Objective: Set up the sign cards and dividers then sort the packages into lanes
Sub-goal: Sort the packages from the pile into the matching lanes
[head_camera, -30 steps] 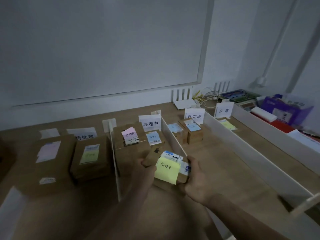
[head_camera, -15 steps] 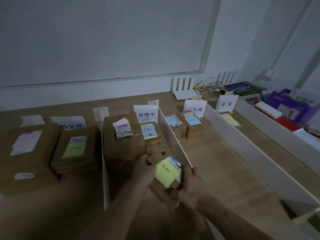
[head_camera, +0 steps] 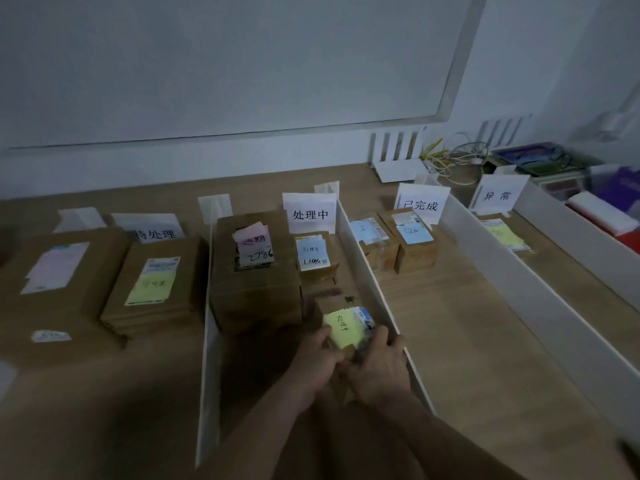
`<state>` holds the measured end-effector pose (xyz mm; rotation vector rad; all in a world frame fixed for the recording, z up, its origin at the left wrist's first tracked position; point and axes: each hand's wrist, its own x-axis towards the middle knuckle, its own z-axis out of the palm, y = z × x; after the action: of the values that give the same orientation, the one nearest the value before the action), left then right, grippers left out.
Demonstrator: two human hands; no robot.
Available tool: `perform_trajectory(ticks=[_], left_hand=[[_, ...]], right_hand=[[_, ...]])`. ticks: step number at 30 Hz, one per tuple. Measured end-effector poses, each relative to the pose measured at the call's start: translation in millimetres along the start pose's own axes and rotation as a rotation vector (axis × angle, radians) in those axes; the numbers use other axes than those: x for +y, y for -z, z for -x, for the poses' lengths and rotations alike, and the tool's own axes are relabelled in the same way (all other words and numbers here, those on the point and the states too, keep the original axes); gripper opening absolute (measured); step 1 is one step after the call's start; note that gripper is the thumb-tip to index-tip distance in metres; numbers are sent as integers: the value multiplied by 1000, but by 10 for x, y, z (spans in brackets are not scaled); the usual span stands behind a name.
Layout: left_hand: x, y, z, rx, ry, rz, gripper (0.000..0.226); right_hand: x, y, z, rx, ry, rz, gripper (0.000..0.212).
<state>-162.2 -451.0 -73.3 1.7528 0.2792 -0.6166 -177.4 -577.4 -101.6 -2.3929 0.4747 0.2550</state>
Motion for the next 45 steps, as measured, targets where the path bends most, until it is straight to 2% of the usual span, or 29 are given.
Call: perform_trajectory(ticks=[6, 12, 18, 29, 45], left_hand=[[-8, 16, -235, 38, -8, 36, 75], [76, 14, -380, 84, -21, 24, 72], [178, 0, -453, 141, -48, 40, 65], [335, 63, -516, 227, -60, 39, 53], [380, 317, -551, 166, -102, 64, 53]], right_hand=[[44, -80, -264, -123, 149, -70, 98], [5, -66, -539, -120, 242, -28, 76], [-48, -54, -734, -130, 319, -11, 68], [-192, -102, -957, -115, 336, -15, 66], [-332, -206, -1118, -61, 334, 42, 66]])
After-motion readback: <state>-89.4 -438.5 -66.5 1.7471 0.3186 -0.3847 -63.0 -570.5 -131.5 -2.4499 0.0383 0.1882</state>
